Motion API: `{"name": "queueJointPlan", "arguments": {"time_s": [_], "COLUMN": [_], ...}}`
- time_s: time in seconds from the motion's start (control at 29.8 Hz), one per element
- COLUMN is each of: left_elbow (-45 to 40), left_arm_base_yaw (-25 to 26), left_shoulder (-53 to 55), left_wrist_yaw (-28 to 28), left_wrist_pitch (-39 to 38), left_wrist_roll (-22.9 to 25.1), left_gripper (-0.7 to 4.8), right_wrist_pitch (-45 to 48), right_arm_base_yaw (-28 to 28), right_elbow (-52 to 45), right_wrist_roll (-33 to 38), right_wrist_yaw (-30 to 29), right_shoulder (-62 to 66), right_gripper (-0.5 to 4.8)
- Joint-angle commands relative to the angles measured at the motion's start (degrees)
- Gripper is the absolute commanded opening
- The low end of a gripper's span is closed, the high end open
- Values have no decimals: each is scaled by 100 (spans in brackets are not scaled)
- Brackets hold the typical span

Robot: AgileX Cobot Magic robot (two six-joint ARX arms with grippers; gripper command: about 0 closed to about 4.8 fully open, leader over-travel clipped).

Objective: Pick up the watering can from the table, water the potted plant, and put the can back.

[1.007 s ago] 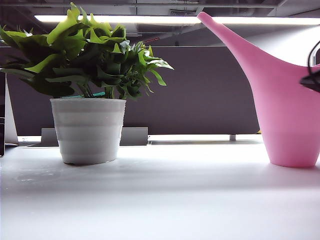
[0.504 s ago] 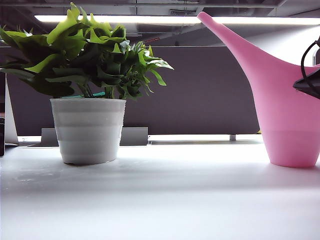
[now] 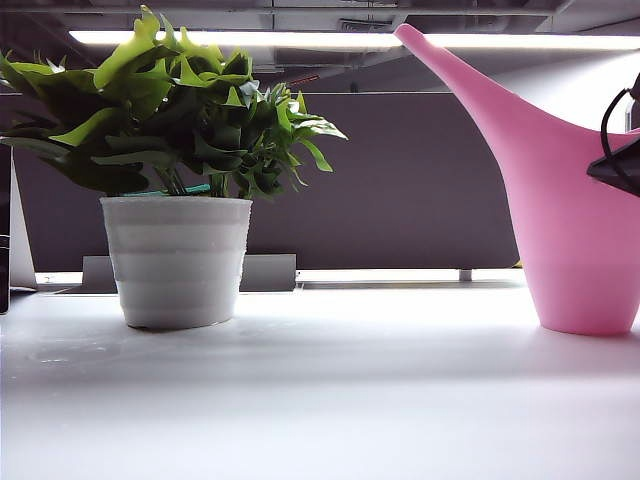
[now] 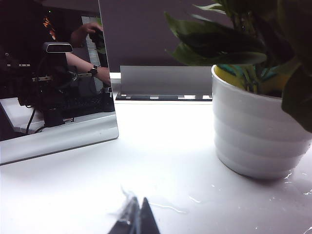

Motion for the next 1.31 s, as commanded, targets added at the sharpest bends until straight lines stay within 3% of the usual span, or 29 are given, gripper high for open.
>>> {"name": "queueJointPlan", "arguments": {"time_s": [0.03,0.2,0.37,0.5,0.94,1.31], "left_elbow": [4,4,4,4,4,4], "left_arm_base_yaw": [0,0,0,0,0,0], "left_shoulder": [4,4,4,4,4,4], "left_wrist_yaw": [20,22,20,20,20,20], "left_wrist_pitch": [35,37,35,35,35,33], "left_wrist_roll": [-17,-15,-17,-17,-15,-17], "left_gripper": [-5,-5,-5,-5,-5,-5], "right_wrist_pitch": [-638,-2695,-4916,-6076,-7735,-7965], "right_arm_base_yaw": [7,9,9,2,17,24], "right_elbow": [-7,-7,-9,-28,-907,-907], "right_wrist_roll": [-304,-1488,-2253,-2433,-2682,-2813], "right_wrist_yaw": [-44,234,1626,2562,2653,2509], "right_shoulder": [-673,-2319,-3941,-4966,-7941,-8172], "right_gripper": [-5,-6,-6,-6,-5,-6]}}
